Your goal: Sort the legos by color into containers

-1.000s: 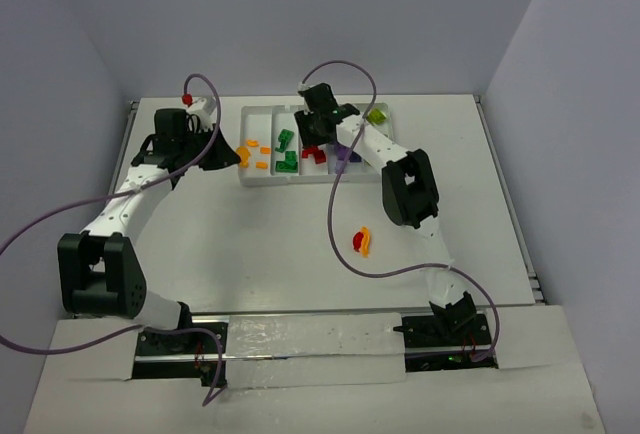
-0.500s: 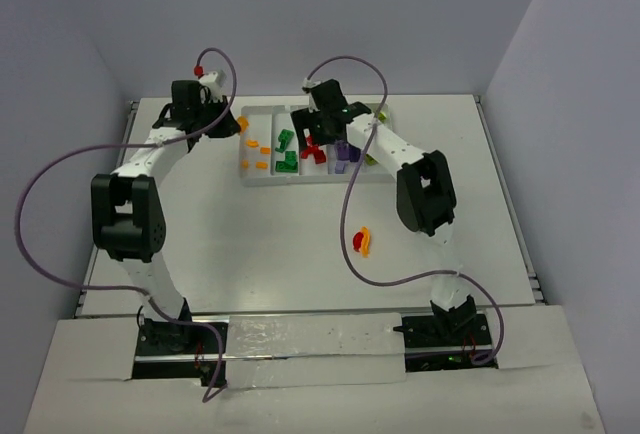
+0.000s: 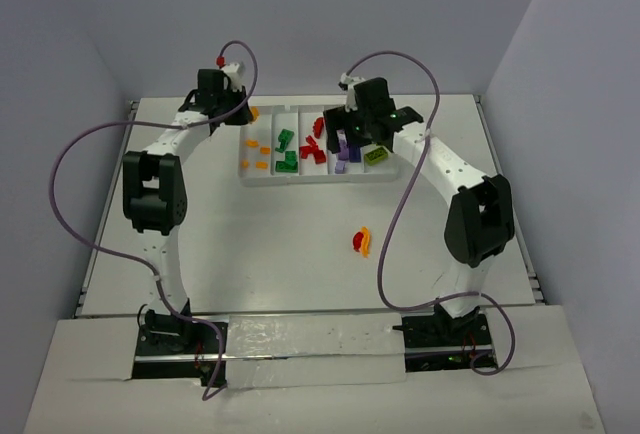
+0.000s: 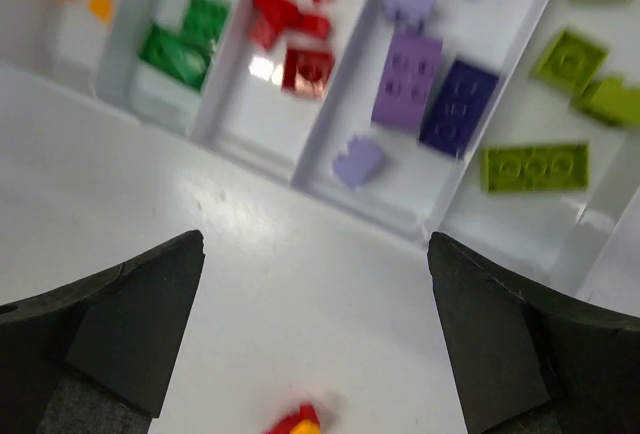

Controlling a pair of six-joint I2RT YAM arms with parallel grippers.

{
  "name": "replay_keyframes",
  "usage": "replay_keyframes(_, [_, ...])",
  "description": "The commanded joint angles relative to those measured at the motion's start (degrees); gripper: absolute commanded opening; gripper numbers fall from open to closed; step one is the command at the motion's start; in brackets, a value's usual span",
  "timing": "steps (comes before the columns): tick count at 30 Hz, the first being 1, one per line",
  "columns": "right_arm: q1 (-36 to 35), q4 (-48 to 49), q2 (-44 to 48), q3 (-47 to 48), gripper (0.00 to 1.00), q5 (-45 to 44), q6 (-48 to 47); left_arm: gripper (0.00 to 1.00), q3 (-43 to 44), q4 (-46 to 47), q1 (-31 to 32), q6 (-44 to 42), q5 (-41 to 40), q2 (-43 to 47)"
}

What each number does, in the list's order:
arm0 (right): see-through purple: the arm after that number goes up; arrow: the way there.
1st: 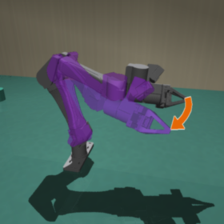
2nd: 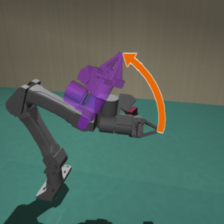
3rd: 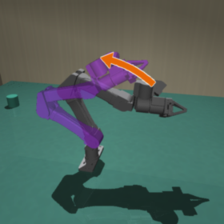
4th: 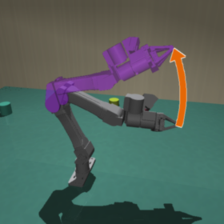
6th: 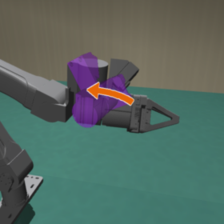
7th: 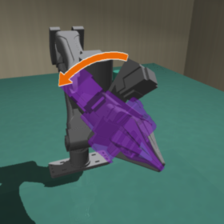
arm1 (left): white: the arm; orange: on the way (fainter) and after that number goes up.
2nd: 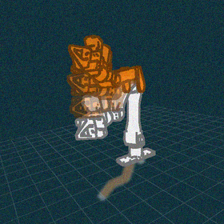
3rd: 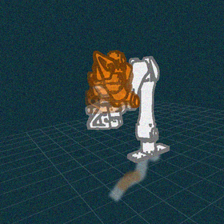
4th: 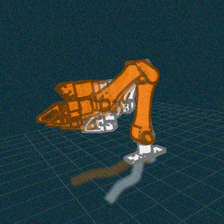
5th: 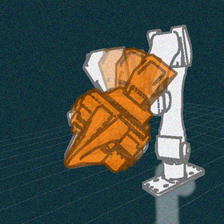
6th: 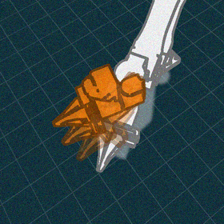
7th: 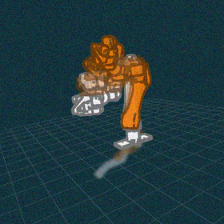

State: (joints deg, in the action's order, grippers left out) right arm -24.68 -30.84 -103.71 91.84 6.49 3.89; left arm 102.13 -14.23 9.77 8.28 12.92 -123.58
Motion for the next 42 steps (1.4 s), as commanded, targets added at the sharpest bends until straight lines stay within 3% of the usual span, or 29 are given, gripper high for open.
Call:
replay_keyframes(1, [-0.4, -4.0, 5.0, -6.9, 1.00, 1.2, -1.5, 0.24, 5.5, -1.0, 0.3, 0.2, -2.9, -3.1])
replay_keyframes(8, [-0.3, -6.9, 11.0, -17.5, 1.00, 3.1, -3.2, 0.28, 8.4, -1.7, 0.6, 0.5, -5.4, -6.0])
replay_keyframes(12, [-0.1, -9.5, 12.8, -19.3, 0.99, 4.7, -3.2, 0.49, 10.5, -3.6, 0.7, 0.4, -4.0, -6.8])
replay_keyframes(16, [-0.1, -11.8, 13.8, -21.1, 0.95, 6.5, -5.2, 0.60, 10.1, -4.4, 0.9, 0.9, -1.9, -4.0])
replay_keyframes(26, [-0.1, -17.7, 14.4, -25.9, 0.79, 11.0, -10.8, 0.62, -2.9, -5.6, 2.5, -1.9, 0.4, 14.6])
replay_keyframes(33, [0.2, -18.4, 11.4, -27.7, 0.57, 15.6, -13.6, 0.63, -12.6, -7.1, 2.5, -2.0, 2.6, 25.1])
replay_keyframes(42, [3.4, -18.2, 6.5, -28.2, 0.54, 20.6, -14.1, 0.62, -17.8, -7.8, 2.5, -2.0, 4.2, 31.1])
